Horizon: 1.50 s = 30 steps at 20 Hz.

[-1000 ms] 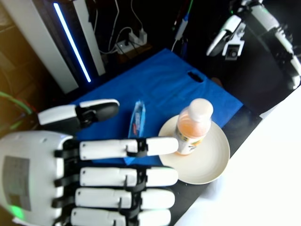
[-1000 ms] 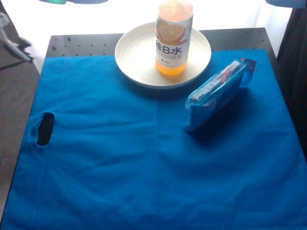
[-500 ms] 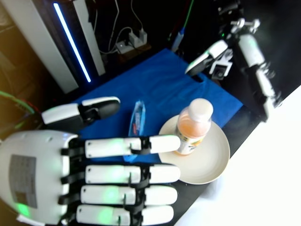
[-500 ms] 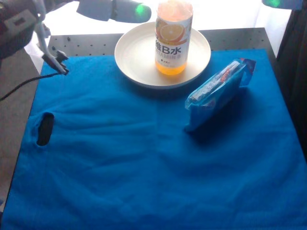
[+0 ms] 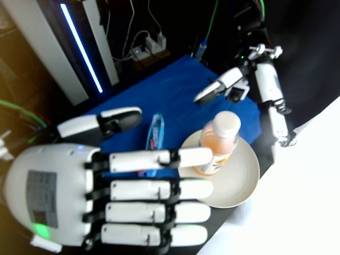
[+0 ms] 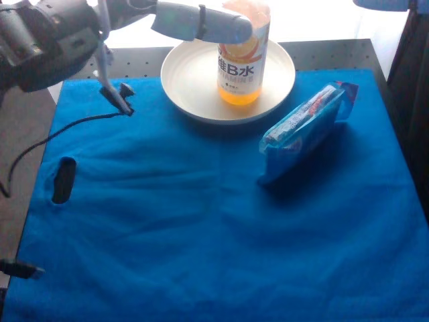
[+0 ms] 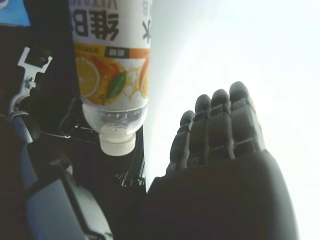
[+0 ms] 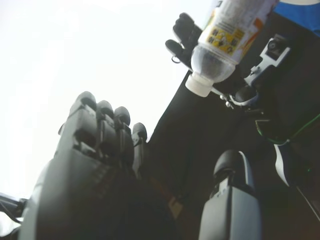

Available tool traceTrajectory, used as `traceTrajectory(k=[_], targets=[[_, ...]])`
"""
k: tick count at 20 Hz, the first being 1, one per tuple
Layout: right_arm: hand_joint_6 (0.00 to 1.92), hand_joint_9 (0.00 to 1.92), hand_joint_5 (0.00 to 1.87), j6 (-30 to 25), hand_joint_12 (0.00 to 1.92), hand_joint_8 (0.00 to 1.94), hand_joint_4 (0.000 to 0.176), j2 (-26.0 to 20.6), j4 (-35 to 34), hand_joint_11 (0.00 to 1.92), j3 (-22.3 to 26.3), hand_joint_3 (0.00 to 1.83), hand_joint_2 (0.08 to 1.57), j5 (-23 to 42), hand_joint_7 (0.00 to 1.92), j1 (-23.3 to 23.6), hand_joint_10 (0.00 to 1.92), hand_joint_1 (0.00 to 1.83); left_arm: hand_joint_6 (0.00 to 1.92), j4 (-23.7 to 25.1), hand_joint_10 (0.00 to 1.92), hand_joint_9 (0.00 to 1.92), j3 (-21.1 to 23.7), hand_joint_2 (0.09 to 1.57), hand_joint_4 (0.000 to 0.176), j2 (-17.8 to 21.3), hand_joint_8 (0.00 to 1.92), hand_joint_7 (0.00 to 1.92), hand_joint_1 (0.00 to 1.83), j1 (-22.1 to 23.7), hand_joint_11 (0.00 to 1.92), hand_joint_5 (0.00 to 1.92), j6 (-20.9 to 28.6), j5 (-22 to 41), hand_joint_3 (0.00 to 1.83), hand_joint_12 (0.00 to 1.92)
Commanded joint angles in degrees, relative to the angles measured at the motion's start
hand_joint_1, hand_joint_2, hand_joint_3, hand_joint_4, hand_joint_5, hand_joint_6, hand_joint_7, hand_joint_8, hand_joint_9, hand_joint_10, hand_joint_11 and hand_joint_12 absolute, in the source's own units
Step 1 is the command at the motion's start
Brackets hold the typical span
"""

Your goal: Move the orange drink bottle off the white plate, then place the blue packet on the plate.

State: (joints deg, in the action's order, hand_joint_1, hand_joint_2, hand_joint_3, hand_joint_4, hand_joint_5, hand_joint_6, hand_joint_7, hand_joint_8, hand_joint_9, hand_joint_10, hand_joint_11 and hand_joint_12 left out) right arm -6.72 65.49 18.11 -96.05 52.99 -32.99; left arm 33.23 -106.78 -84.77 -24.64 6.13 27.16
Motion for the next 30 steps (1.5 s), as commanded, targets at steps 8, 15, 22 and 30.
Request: traceTrajectory(k=[8, 15, 22, 30], targets=[[0.0, 0.09, 0.2, -0.5, 0.03, 0.0, 0.111, 0.7, -2.7, 0.01, -0.4, 0.0, 0.86, 5.5, 0.19, 0.9, 0.0, 0.66, 0.0, 0.2, 0.01, 0.1, -1.0, 0.6, 0.03, -2.2, 0.01, 0.13, 0.58, 0.2, 0.0, 0.0, 1.9, 5.2, 0.0, 0.0], [0.0, 0.1, 0.21, -0.5, 0.04, 0.01, 0.102, 0.9, -2.7, 0.02, -0.5, 0.0, 0.88, 5.6, 0.2, 1.3, 0.0, 0.64, 0.01, 1.8, 0.01, 0.23, -2.5, 0.64, 0.008, -3.8, 0.01, 0.27, 0.62, 0.0, 0.15, 0.13, 4.3, 5.7, 0.0, 0.08], [0.0, 0.12, 0.21, -0.5, 0.08, 0.01, 0.097, 1.0, -2.7, 0.07, -0.4, 0.0, 0.9, 5.6, 0.22, 1.3, 0.01, 0.61, 1.14, 1.8, 0.92, 0.99, -4.3, 1.13, 0.0, -5.0, 0.96, 0.98, 1.33, -0.6, 0.82, 0.82, 8.0, 7.9, 0.0, 0.96], [0.0, 0.12, 0.16, -0.5, 0.09, 0.0, 0.086, 1.0, -2.6, 0.06, -0.2, 0.0, 0.9, 5.9, 0.21, 1.3, 0.01, 0.62, 1.01, -2.7, 0.34, 1.1, -4.9, 1.15, 0.01, -3.3, 1.16, 0.91, 1.2, -1.2, 0.74, 0.92, 8.4, 11.3, 0.0, 1.31]])
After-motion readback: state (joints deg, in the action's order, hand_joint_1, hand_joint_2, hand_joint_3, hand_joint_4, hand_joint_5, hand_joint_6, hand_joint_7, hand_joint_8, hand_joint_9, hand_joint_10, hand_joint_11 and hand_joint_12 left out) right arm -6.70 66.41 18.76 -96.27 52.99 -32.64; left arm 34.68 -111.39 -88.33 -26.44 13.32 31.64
